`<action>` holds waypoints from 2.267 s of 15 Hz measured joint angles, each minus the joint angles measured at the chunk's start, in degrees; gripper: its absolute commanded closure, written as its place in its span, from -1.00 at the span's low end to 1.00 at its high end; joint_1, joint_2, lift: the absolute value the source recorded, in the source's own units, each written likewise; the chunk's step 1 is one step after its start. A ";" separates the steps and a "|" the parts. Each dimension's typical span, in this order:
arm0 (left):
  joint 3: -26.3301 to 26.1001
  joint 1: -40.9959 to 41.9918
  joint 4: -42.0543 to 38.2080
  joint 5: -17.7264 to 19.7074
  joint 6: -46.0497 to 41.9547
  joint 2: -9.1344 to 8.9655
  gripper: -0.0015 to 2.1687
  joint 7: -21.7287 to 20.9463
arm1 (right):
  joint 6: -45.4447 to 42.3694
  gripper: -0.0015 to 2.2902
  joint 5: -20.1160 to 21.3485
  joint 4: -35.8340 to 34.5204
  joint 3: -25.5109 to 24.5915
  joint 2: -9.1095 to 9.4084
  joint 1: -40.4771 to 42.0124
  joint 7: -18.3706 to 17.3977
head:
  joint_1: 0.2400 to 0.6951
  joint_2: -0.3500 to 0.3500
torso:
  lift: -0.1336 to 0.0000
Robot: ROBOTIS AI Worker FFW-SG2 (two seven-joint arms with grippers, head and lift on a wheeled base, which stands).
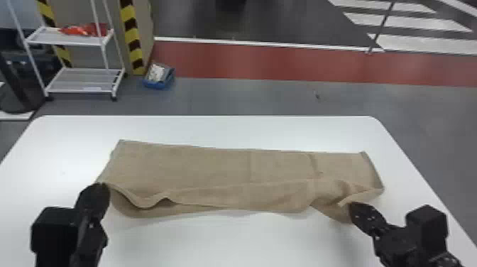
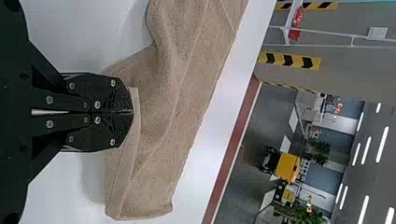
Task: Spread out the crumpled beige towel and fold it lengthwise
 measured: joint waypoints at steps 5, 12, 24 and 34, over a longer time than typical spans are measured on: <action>0.00 0.10 -0.21 -0.10 -0.85 0.04 0.28 0.30 | -2.60 0.45 -3.53 0.76 -5.07 0.00 0.22 0.09 | 1.00 -0.53 | -0.85; 0.00 1.04 -1.72 -0.50 -1.61 0.33 0.28 1.06 | -4.51 0.03 -9.98 6.03 -11.26 0.04 -0.91 0.35 | 1.00 -0.77 | -0.85; 0.00 1.23 -1.85 -0.53 -1.64 0.22 0.28 0.95 | -19.39 -0.75 -5.98 10.75 -21.48 -2.69 -1.27 11.42 | 1.00 -1.00 | -0.85; -0.09 1.20 -1.38 -0.55 -1.64 0.17 0.28 0.96 | -11.84 -0.65 -3.27 16.79 -16.86 -5.62 -2.07 17.95 | 1.00 -0.96 | -0.85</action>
